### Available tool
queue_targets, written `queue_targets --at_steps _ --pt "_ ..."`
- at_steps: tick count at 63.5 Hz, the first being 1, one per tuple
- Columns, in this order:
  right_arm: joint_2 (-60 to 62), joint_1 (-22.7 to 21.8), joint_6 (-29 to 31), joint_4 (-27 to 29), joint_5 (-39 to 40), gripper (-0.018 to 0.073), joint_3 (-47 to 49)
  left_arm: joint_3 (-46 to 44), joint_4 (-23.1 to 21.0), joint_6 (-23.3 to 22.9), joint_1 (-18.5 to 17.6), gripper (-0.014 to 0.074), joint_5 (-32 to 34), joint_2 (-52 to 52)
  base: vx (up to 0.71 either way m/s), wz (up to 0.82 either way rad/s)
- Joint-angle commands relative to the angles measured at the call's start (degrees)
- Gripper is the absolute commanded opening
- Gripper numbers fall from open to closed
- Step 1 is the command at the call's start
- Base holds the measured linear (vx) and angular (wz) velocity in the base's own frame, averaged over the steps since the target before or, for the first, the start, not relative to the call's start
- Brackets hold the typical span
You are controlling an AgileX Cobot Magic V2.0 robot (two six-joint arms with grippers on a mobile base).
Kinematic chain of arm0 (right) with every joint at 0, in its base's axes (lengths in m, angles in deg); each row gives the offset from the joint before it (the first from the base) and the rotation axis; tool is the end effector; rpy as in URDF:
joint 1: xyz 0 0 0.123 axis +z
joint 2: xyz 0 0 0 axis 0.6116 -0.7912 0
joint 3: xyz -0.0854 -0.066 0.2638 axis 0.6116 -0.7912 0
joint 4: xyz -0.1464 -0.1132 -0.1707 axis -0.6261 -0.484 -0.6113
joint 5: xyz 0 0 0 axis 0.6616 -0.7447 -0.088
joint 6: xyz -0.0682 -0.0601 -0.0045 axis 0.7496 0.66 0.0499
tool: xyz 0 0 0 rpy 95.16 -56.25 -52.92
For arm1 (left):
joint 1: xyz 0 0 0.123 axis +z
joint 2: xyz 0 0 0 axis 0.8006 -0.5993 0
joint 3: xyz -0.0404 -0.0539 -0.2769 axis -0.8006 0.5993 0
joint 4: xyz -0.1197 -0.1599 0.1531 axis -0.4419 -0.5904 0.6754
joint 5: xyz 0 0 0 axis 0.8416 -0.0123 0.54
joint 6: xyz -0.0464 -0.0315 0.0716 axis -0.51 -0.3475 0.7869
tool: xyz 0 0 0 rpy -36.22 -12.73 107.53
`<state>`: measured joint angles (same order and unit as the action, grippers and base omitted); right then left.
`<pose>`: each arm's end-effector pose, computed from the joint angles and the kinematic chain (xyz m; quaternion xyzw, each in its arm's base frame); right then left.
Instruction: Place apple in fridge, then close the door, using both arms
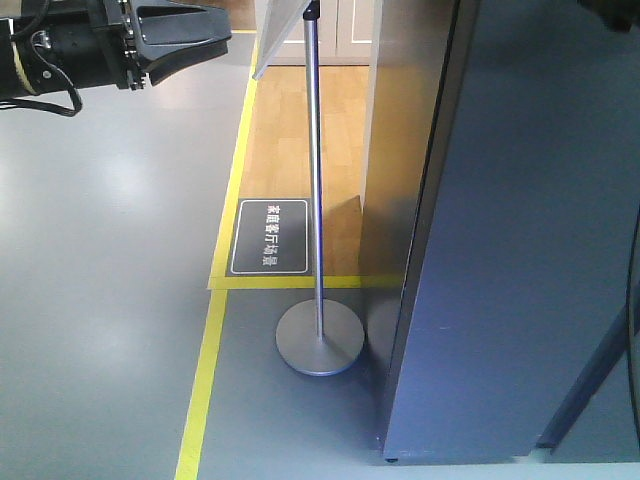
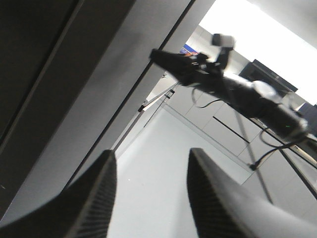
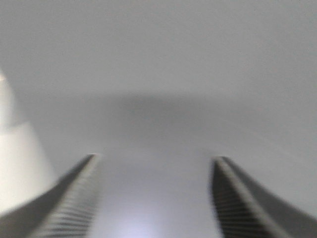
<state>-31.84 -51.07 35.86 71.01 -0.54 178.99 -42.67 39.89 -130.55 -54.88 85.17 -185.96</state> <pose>0.3722 -0.0393 0.4307 -0.1142 0.7594 0.1148 0.6301 0.3772 -0.0961 0.3893 0.1925 0.6752 -0.5826 0.4094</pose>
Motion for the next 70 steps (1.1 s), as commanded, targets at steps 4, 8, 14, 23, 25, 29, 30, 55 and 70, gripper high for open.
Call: queue_targets --at_steps 4,8,14,23,25,29,30,55,70 --pt "8.8 0.0 -0.1 1.8 -10.5 0.0153 2.1 -1.7 -3.2 -0.8 -0.3 0.0157 10.0 3.2 0.0 0.0" --pt "11.0 0.0 -0.1 1.7 -14.2 0.0057 2.1 -1.7 -0.9 -0.8 -0.9 0.0082 10.0 4.1 0.0 0.0" --pt "14.0 0.0 -0.1 1.6 -20.9 -0.0016 2.0 -1.7 3.5 -0.8 -2.5 -0.0009 10.0 6.4 0.0 0.0" --pt "18.7 0.0 0.0 1.4 -29.9 -0.0006 0.9 -1.6 14.0 -0.8 -7.0 -0.0008 10.0 11.2 0.0 0.0" --pt "19.9 0.0 0.4 1.3 -31.4 -0.0005 0.1 -1.0 15.5 -0.8 -8.2 -0.0008 10.0 12.4 0.0 0.0" --pt "23.6 0.0 2.4 1.3 -32.2 -0.0005 -2.7 1.3 15.1 -0.8 -10.6 -0.0008 10.0 15.4 0.0 0.0" --pt "24.5 0.0 2.7 1.3 -32.1 -0.0005 -3.6 2.0 15.1 -0.8 -11.0 -0.0008 10.0 16.1 0.0 0.0" --pt "55.6 3.3 7.7 1.8 -14.6 -0.0005 -43.8 41.5 15.5 -0.7 -15.4 -0.0008 -7.4 39.2 0.0 0.0" --pt "67.5 3.6 7.6 0.5 -7.0 -0.0005 -65.2 67.3 8.3 -0.8 -15.4 -0.0008 -37.1 49.7 0.0 0.0"
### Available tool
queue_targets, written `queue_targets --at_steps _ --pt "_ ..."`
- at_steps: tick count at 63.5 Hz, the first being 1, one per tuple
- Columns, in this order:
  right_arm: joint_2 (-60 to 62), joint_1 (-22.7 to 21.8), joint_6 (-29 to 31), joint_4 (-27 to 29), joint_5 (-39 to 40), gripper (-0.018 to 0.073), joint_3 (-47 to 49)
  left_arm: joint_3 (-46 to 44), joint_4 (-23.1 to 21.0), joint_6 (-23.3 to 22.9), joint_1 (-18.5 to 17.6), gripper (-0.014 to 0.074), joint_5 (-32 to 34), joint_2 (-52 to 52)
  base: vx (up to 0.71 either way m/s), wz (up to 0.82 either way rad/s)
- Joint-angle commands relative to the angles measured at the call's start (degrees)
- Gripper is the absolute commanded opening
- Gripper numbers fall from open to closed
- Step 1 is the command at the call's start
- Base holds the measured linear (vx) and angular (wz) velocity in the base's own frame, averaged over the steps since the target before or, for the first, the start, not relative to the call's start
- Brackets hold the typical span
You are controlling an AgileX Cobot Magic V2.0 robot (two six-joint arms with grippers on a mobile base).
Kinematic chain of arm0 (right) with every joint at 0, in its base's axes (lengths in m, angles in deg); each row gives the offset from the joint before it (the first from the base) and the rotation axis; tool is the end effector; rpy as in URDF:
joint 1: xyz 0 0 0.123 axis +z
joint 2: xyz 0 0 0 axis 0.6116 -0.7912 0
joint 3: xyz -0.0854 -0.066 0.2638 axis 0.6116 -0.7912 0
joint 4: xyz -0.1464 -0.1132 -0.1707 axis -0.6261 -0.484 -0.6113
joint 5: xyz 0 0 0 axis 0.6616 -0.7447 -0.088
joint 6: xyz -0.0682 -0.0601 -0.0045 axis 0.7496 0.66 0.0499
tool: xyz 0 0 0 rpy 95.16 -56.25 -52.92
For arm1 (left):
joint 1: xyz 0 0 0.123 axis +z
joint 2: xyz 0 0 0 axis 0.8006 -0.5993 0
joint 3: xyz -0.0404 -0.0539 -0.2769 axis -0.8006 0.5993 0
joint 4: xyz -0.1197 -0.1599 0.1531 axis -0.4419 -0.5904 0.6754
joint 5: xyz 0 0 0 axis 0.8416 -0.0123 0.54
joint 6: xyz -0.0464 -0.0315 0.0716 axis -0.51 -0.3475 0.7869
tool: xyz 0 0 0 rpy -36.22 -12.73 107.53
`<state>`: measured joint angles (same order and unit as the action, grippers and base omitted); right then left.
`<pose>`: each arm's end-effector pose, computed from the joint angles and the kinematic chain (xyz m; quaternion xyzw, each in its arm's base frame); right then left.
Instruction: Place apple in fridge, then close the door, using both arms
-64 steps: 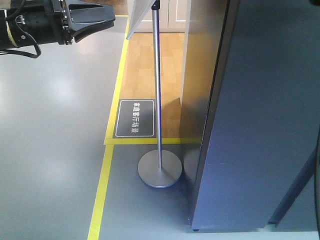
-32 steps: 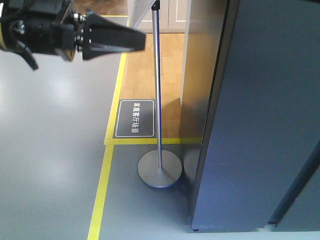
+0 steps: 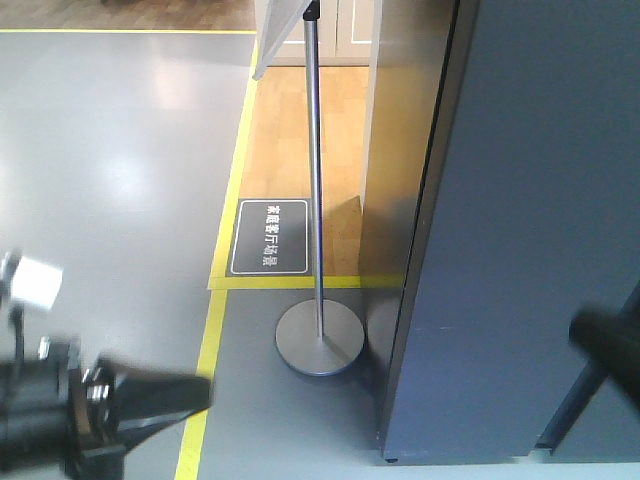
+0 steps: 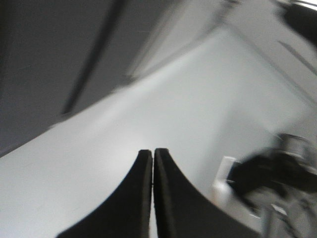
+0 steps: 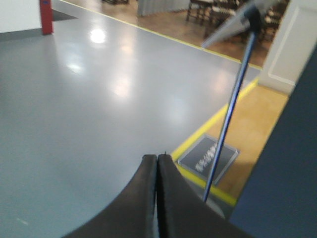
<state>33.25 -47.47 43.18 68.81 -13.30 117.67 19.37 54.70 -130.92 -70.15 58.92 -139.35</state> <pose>0.0835 0.0467 0.3216 -0.2721 0.7396 0.1387 0.5998 0.1447 -0.1076 0.2709 0.1736 0.8166 -0.4316 0.3416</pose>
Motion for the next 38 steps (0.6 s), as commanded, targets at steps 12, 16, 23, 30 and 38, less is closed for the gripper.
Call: queue_targets --at_steps 12,16,23,30,38 --pt "4.9 0.0 0.3 3.1 7.9 -0.0004 -8.0 14.1 -21.0 -0.4 -0.2 -0.0008 -18.2 3.6 0.0 0.0" --pt "4.9 0.0 0.3 4.1 7.0 -0.0003 -8.0 14.5 -23.9 -0.4 -0.2 -0.0008 -18.0 3.6 0.0 0.0" --pt "4.9 0.0 0.0 4.5 5.5 -0.0003 -8.0 14.5 -26.7 -0.4 -0.2 -0.0008 -17.5 3.6 0.0 0.0" --pt "4.9 0.0 0.0 4.4 4.1 -0.0003 -8.0 14.4 -27.7 -0.4 -0.2 -0.0008 -16.8 3.6 0.0 0.0" --pt "4.9 0.0 0.0 4.4 3.6 -0.0003 -8.0 14.4 -29.9 -0.4 -0.2 -0.0008 -12.0 3.6 0.0 0.0"
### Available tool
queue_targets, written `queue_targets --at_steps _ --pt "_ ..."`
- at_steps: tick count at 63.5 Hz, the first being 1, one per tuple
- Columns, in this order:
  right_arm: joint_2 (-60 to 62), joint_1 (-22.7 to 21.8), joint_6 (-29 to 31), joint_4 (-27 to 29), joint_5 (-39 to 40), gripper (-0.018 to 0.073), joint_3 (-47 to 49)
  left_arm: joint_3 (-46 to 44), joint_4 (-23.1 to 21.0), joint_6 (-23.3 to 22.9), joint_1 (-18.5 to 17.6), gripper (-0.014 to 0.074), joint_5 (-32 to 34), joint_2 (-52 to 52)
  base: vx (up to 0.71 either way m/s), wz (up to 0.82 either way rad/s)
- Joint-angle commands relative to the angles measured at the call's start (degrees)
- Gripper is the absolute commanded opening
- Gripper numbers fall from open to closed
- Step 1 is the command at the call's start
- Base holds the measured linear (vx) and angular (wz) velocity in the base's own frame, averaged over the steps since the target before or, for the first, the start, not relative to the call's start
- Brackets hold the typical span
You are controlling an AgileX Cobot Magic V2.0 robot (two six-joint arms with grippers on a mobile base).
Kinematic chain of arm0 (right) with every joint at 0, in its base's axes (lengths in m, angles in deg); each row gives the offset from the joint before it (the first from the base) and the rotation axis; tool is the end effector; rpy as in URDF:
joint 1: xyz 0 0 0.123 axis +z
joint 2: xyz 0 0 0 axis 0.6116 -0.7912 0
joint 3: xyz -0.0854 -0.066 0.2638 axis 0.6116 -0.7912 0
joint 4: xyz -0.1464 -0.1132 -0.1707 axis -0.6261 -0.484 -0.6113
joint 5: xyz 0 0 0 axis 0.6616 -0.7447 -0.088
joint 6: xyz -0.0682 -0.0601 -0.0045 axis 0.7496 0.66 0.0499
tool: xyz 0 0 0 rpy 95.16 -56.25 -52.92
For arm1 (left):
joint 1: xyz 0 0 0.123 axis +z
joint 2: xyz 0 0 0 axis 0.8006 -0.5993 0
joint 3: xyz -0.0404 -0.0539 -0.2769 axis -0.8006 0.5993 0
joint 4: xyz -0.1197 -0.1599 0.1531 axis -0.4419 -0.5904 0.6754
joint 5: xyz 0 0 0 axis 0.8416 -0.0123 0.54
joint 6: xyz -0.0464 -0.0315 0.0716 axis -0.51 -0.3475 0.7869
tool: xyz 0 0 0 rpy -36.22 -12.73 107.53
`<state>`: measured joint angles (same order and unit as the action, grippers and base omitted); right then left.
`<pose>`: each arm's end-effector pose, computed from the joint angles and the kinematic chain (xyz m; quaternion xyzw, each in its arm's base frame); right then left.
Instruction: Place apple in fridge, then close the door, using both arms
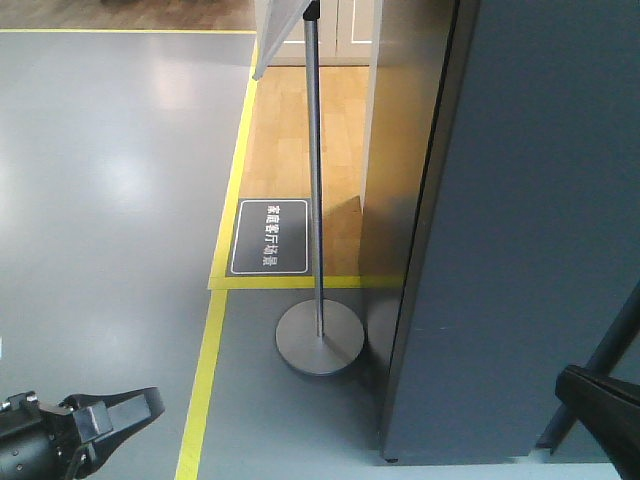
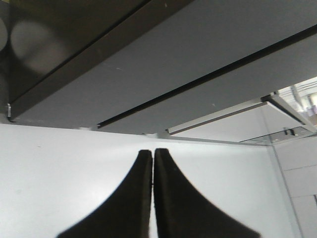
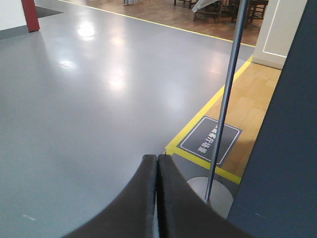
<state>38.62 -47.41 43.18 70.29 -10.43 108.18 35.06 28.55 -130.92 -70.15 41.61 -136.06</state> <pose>0.0741 0.0464 0.2798 -0.2424 0.7550 0.1467 0.5914 0.1333 -0.0806 0.2115 -0.1192 0.8307 -0.4321 0.3303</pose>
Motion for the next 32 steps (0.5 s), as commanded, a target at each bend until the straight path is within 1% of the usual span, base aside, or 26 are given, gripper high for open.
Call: queue_targets --at_steps 1,4,8,10,13,15,19,28,32 --pt "-0.4 -0.1 0.0 2.9 0.7 -0.0003 1.5 -1.3 -4.1 -0.4 -0.2 -0.0008 6.0 0.4 0.0 0.0" --pt "-0.4 -0.1 0.0 2.9 0.7 -0.0003 1.5 -1.3 -5.6 -0.4 -0.2 -0.0008 8.5 0.4 0.0 0.0" --pt "-0.4 -0.1 0.0 2.9 0.7 -0.0003 1.5 -1.3 -8.1 -0.3 -0.2 -0.0008 13.6 0.4 0.0 0.0" --pt "-0.4 -0.1 0.0 2.9 0.7 -0.0003 1.5 -1.3 -8.5 0.2 -0.2 -0.0008 15.5 0.4 0.0 0.0" --pt "-0.4 -0.1 0.0 2.9 0.5 -0.0003 1.5 -1.3 -8.9 0.0 -0.2 -0.0008 17.9 0.4 0.0 0.0" --pt "-0.4 -0.1 0.0 2.9 0.4 -0.0003 1.5 -1.3 -10.1 0.1 -0.2 -0.0008 18.4 0.4 0.0 0.0" --pt "-0.4 -0.1 0.0 2.9 0.2 -0.0003 1.5 -1.3 -15.0 -0.1 -0.2 -0.0008 17.6 0.4 0.0 0.0" --pt "-0.4 -0.1 0.0 2.9 0.0 -0.0003 1.5 -1.3 -27.7 -0.5 -0.2 -0.0008 18.1 0.4 0.0 0.0" --pt "-0.4 -0.1 0.0 2.9 0.0 -0.0003 1.5 -1.3 -31.9 -0.5 -0.2 -0.0008 18.4 0.4 0.0 0.0"
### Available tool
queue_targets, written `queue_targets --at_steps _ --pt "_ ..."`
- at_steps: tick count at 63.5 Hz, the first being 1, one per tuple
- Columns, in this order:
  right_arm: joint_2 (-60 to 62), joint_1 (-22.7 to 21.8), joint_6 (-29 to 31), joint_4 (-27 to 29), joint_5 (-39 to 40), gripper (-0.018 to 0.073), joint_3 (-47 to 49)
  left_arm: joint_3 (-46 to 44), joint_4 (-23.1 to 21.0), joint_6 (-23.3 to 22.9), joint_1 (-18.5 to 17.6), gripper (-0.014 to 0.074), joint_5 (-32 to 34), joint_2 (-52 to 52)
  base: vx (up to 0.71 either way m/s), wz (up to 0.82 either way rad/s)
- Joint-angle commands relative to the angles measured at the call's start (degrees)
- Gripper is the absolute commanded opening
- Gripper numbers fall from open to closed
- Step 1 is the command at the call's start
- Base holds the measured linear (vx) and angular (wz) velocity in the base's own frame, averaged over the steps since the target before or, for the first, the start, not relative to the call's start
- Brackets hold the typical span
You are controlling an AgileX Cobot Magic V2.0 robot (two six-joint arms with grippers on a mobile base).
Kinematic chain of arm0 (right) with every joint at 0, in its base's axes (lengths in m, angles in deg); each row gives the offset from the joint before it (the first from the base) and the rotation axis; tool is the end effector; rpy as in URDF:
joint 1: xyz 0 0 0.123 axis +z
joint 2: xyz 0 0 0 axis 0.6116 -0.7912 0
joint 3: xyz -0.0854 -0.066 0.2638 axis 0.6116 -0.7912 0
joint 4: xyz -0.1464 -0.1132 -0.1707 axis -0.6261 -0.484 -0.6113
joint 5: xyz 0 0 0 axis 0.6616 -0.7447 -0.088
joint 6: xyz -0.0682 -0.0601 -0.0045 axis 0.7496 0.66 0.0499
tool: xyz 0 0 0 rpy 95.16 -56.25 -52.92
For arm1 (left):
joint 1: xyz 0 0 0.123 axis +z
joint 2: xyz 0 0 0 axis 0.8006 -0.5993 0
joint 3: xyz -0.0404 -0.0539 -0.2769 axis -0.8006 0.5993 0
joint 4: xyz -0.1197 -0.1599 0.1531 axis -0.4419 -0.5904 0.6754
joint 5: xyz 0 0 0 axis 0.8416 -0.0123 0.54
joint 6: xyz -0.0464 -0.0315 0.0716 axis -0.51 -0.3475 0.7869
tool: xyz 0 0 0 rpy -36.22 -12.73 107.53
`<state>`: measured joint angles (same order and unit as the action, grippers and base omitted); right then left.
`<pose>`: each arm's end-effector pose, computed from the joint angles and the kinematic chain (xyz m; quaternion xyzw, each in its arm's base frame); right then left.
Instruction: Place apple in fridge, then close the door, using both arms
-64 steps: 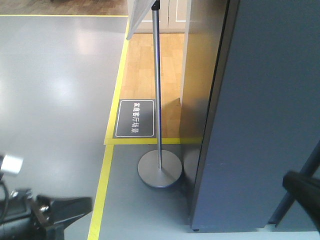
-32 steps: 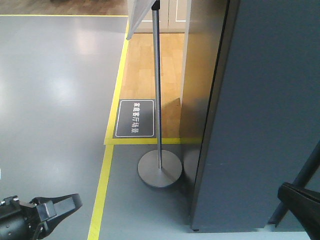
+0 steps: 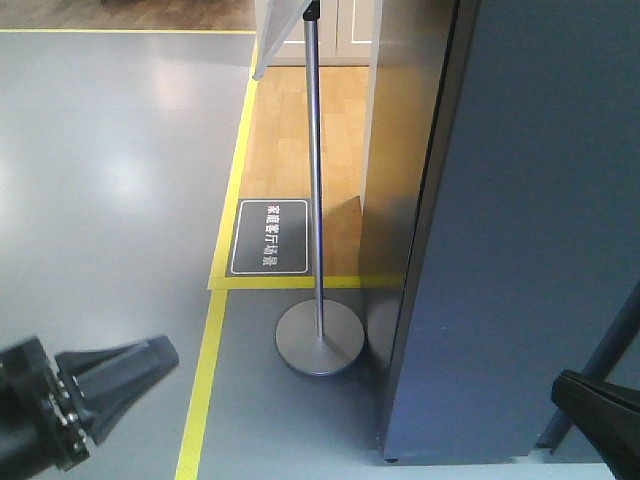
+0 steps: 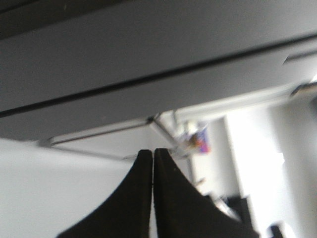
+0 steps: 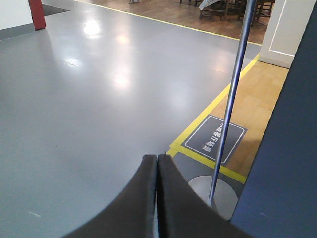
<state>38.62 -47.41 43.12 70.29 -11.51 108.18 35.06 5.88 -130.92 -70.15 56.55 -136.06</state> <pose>0.0731 0.0476 0.2792 -0.2477 0.7555 0.1530 0.5869 0.1341 -0.0903 0.2402 -0.2070 0.7094 -0.6093 0.2875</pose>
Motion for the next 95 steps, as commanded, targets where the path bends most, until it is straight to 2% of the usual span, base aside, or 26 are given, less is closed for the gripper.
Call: queue_targets --at_steps 1,4,7,10,12,15,18,20,22,23,25,26,28,34,37,42,48,54,59,68,75,84,95 --pt "-0.4 -0.1 0.1 2.9 1.1 -0.0003 1.5 -1.3 -9.9 -0.5 -0.2 -0.0008 3.4 0.4 0.0 0.0" --pt "-0.4 -0.1 0.1 2.9 1.1 -0.0003 1.5 -1.2 -11.3 -0.1 -0.2 -0.0008 3.3 0.4 0.0 0.0" --pt "-0.4 -0.1 0.1 2.9 1.1 -0.0003 1.5 -1.0 -10.5 1.6 -0.2 -0.0008 3.1 0.4 0.0 0.0" --pt "-0.4 -0.1 0.1 2.9 1.1 -0.0003 1.5 -0.5 -9.4 5.1 -0.2 -0.0008 2.6 0.4 0.0 0.0" --pt "-0.4 -0.1 0.1 2.9 0.7 -0.0003 1.5 0.0 -9.0 9.7 -0.2 -0.0008 1.2 0.4 0.0 0.0" --pt "-0.4 -0.1 0.1 2.9 0.6 -0.0003 1.5 0.9 -9.5 19.8 -0.2 -0.0008 -0.9 0.4 0.0 0.0" --pt "-0.4 -0.1 0.1 2.9 0.7 -0.0003 1.5 2.3 -12.5 27.8 -0.2 -0.0008 -3.1 0.4 0.0 0.0" --pt "-0.4 -0.1 0.1 2.9 0.7 -0.0003 1.5 3.0 -14.6 34.8 -0.2 -0.0008 -4.4 0.4 0.0 0.0" --pt "-0.4 -0.1 0.1 2.9 0.7 -0.0003 1.5 4.0 -17.9 42.3 -0.2 -0.0008 -6.0 0.4 0.0 0.0" --pt "-0.4 -0.1 0.1 2.9 0.7 -0.0003 1.5 4.4 -19.4 43.9 -0.2 -0.0008 -6.3 0.4 0.0 0.0" --pt "-0.4 -0.1 0.1 2.9 0.7 -0.0003 1.5 5.3 -23.4 53.2 -0.2 -0.0008 -8.7 0.4 0.0 0.0" --pt "-0.4 -0.1 0.1 2.9 0.7 -0.0003 1.5 5.5 -24.3 56.2 -0.2 -0.0008 -9.0 0.4 0.0 0.0" --pt "-0.4 -0.1 0.1 2.9 0.7 -0.0003 1.5 6.4 -29.4 63.6 -0.2 -0.0008 -11.4 0.4 0.0 0.0" --pt "-0.4 -0.1 0.1 2.9 0.7 -0.0003 1.5 8.0 -38.7 82.7 -0.2 -0.0008 -16.0 0.4 0.0 0.0" --pt "-0.4 -0.1 0.1 2.9 0.7 -0.0003 1.5 8.7 -41.5 90.0 -0.2 -0.0008 -17.5 0.8 0.0 0.0" --pt "-0.4 -0.1 0.1 2.9 0.7 -0.0003 1.5 10.3 -43.7 99.0 -0.2 -0.0008 -18.3 3.7 0.0 0.0" --pt "-0.4 -0.1 0.1 2.9 0.7 -0.0003 1.5 13.2 -46.4 104.3 -0.2 -0.0008 -18.0 9.4 0.0 0.0" --pt "-0.4 -0.1 0.1 2.9 0.7 -0.0003 1.5 16.7 -49.3 106.7 -0.2 -0.0008 -17.6 16.9 0.0 0.0" --pt "-0.4 -0.1 0.1 2.9 0.6 -0.0003 1.5 16.3 -49.7 108.4 -0.2 -0.0008 -24.7 24.5 0.0 0.0" --pt "-0.4 -0.1 0.1 2.9 0.6 -0.0003 1.5 16.5 -50.2 115.7 0.8 -0.0008 -33.8 36.3 0.0 0.0" --pt "-0.4 -0.1 0.1 2.9 0.7 -0.0003 1.5 16.5 -50.1 116.6 5.0 -0.0008 -40.7 43.5 0.0 0.0" --pt "-0.4 -0.1 0.1 2.9 0.6 -0.0003 1.5 16.5 -50.0 116.5 12.2 -0.0008 -46.8 51.0 0.0 0.0" --pt "-0.4 -0.1 0.1 2.9 0.6 -0.0003 1.5 16.5 -49.2 116.3 18.4 -0.0008 -48.6 53.4 0.0 0.0"
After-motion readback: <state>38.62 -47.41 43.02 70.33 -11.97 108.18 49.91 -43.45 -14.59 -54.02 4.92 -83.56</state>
